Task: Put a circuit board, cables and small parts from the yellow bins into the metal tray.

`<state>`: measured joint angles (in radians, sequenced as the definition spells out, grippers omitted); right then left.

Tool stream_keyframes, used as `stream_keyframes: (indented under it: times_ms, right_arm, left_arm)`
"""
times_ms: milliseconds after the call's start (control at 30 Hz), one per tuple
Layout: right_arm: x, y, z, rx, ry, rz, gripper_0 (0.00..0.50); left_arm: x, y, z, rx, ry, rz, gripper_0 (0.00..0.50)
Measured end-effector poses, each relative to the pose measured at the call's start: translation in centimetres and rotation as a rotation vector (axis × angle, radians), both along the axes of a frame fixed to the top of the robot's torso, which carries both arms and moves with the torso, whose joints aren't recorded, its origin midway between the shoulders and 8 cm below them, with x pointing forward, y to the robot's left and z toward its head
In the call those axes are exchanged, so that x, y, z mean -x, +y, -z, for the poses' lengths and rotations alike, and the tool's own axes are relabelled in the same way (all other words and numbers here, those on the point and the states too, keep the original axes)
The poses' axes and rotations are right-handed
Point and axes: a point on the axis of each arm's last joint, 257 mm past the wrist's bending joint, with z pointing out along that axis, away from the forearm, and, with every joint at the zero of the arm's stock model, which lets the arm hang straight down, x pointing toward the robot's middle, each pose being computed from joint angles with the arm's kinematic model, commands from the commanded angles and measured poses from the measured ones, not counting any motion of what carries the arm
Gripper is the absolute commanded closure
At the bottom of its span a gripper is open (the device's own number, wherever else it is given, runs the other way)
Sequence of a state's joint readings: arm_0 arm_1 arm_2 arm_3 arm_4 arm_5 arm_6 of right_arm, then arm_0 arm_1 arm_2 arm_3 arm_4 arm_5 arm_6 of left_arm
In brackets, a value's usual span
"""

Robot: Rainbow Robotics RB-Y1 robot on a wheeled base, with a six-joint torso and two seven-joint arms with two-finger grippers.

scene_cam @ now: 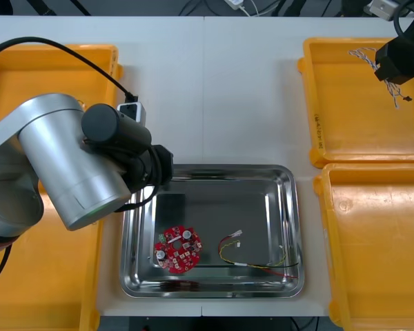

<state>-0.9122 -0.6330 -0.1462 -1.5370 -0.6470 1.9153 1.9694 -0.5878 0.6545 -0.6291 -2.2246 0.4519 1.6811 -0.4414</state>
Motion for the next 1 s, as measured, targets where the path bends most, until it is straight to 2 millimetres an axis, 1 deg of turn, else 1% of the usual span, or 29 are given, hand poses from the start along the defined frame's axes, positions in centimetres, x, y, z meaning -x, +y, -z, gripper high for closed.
stream_keyframes:
  times_ms: [100,167,300,400,533,667,900,967,1000]
  right_arm:
    - [0.5,0.9,0.2,0.005,-0.020,-0.028,0.500]
    - [0.8,1.7,0.3,0.005,-0.034,-0.050,0.500]
    - [1.2,3.5,0.7,-0.025,-0.031,-0.092,0.500]
    - [1.5,4.7,0.9,-0.061,-0.021,-0.116,0.500]
    - [1.9,5.8,0.8,-0.092,-0.012,-0.138,0.500]
    - [2.0,6.5,0.7,-0.071,-0.021,-0.160,0.500]
    - [2.4,7.6,1.5,-0.049,-0.001,-0.169,0.500]
    - [2.5,7.7,1.6,-0.047,0.002,-0.173,0.500]
    - [2.5,7.8,1.7,-0.046,0.003,-0.175,0.500]
  left_arm:
    - [0.2,-0.5,1.1,0.039,0.003,-0.051,0.500]
    - [0.3,-0.7,2.2,0.037,0.004,-0.052,0.500]
    - [0.7,-0.6,4.6,0.018,0.029,-0.050,0.500]
    - [1.1,-0.4,5.6,0.002,0.047,-0.052,0.500]
    - [1.3,-0.6,6.0,-0.002,0.054,-0.047,0.500]
    - [1.5,-0.6,6.3,-0.006,0.060,-0.044,0.499]
    - [1.3,-0.8,6.3,0.001,0.056,-0.041,0.496]
    - [1.3,-0.8,6.3,0.001,0.057,-0.041,0.477]
    - [1.3,-0.8,6.3,0.002,0.056,-0.041,0.426]
